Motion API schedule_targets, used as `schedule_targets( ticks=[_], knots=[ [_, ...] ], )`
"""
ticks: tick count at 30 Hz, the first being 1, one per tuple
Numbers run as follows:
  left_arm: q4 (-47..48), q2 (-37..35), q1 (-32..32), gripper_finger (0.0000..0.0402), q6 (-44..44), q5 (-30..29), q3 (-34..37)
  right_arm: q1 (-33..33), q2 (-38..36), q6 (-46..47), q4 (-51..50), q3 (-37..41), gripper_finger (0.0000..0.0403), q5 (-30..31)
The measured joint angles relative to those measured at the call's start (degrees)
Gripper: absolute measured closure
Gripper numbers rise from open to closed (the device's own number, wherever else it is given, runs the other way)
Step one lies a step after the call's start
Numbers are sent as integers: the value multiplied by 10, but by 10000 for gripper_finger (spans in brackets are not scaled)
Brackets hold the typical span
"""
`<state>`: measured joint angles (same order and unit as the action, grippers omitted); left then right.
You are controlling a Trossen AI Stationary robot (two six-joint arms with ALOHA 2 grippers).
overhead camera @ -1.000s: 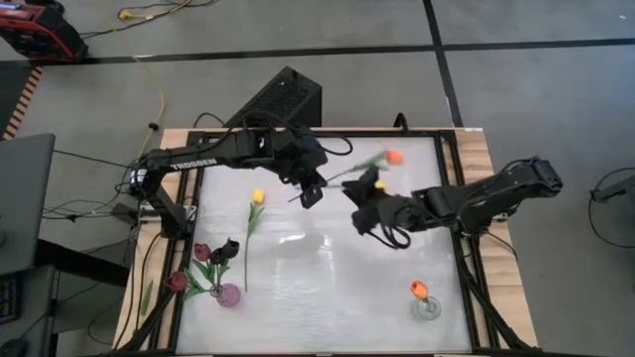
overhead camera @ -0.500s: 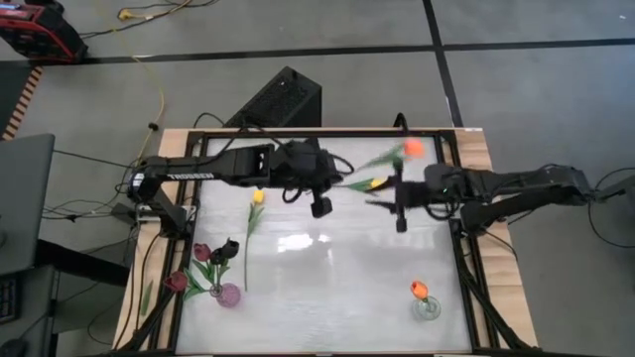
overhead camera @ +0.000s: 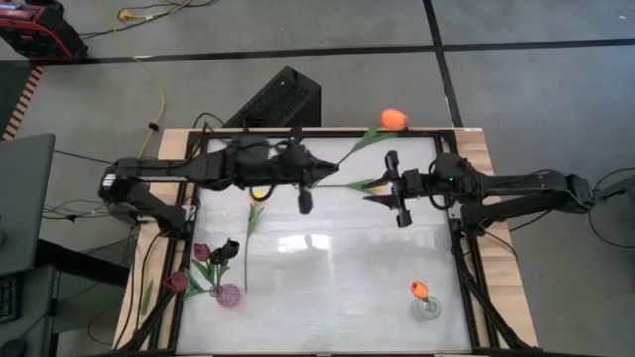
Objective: Sort flowers into vase by color
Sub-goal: Put the orange flower into the transparent flower vase
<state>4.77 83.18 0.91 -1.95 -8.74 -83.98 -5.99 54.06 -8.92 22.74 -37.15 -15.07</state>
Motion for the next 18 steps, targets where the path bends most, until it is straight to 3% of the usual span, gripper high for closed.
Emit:
schedule_targets(
  ticks=[6, 11, 18],
  knots=[
    [-57, -30, -3, 401, -5, 33, 75, -8, 46, -1, 141, 0, 244, -2],
    [-53, -35, -4, 401, -7, 71, 76, -14, 105, 47, 294, -4, 225, -1],
    [-44, -34, -3, 401, -24, 83, 76, -21, 191, 71, 303, -62, 182, -9]
  ],
)
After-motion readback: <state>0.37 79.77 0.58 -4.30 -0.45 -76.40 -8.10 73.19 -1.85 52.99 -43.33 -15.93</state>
